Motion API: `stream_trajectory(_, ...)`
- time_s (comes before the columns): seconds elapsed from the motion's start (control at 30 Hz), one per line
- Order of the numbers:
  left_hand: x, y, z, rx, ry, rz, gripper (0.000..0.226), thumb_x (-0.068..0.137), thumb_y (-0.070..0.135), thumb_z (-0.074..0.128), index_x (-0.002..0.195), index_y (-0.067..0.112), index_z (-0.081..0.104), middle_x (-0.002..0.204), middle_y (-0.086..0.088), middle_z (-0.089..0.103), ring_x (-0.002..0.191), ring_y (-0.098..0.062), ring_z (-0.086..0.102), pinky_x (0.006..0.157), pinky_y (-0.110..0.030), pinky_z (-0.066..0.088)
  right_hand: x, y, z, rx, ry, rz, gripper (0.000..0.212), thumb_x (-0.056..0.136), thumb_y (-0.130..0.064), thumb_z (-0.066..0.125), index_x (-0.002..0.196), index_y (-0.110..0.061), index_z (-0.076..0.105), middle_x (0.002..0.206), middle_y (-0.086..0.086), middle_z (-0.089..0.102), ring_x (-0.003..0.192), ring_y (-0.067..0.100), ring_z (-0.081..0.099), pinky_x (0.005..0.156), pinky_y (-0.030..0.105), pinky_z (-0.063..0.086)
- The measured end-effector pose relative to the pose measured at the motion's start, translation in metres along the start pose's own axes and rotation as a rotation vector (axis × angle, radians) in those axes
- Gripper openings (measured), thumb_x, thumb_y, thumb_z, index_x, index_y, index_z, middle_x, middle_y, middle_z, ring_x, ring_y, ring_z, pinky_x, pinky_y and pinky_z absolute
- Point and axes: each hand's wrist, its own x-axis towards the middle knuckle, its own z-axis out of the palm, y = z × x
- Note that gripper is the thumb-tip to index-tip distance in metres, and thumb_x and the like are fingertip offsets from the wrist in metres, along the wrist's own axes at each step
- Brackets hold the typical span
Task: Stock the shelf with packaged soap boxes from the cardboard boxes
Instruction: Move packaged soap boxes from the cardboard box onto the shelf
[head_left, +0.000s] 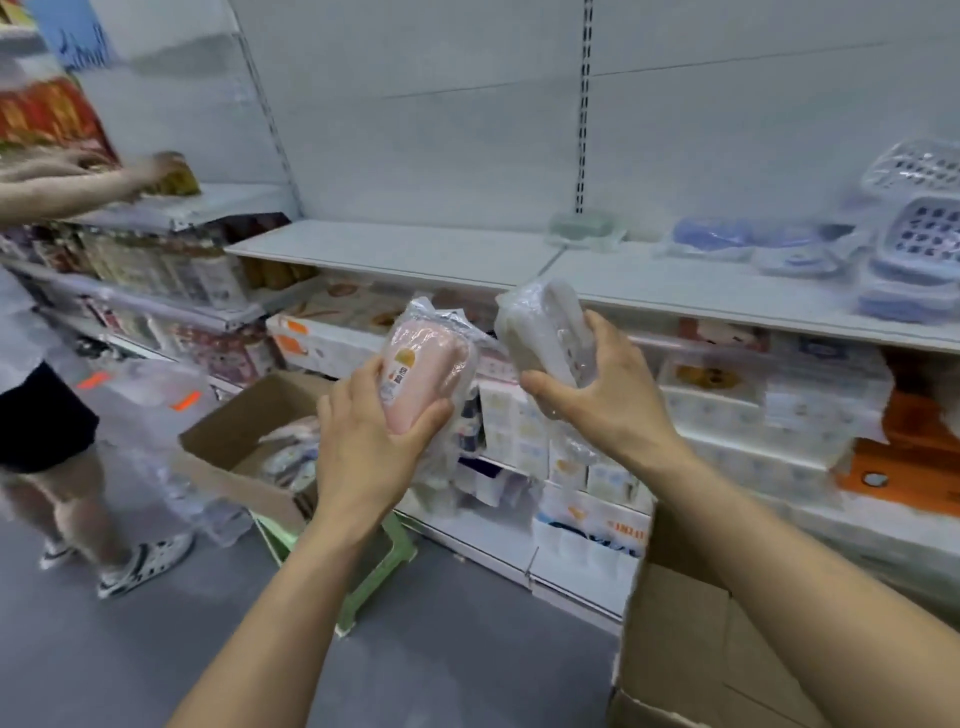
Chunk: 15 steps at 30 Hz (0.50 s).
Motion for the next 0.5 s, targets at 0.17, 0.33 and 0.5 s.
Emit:
stream_trajectory(0.17,0.087,-0.090,-0.001,0.057,-0.031,-0.042,0.081,0.080,0.065,0.062,0.144,0.022,0.036,0.134,-0.006,0.047,0.117,-0.023,0.036,0.096,-0.037,0.034,0.069,-0.038,0.100,0.033,-0.103,0.055,0.098,0.068,-0.079,0.059,0.146,-0.029,0.029,0.140,-0.004,0.045,0.126,0.022,0.044,0.102,0.044,0.041)
stream_trajectory(0.33,0.166,-0.170,-0.007,0.083,-0.037,-0.115,0.082,0.080,0.066,0.061,0.145,0.024,0.034,0.135,-0.005,0.046,0.121,-0.024,0.038,0.097,-0.038,0.036,0.134,-0.083,0.190,0.093,-0.194,0.060,0.085,0.067,-0.080,0.056,0.136,-0.034,0.037,0.126,-0.013,0.051,0.114,0.016,0.050,0.094,0.043,0.046)
stream_trajectory(0.5,0.229,-0.258,-0.011,0.115,-0.060,-0.183,0.083,0.079,0.069,0.059,0.144,0.024,0.034,0.135,-0.005,0.047,0.121,-0.025,0.040,0.098,-0.041,0.039,0.186,-0.120,0.279,0.123,-0.266,0.083,0.083,0.069,-0.079,0.059,0.136,-0.036,0.036,0.125,-0.010,0.053,0.109,0.015,0.054,0.091,0.044,0.050)
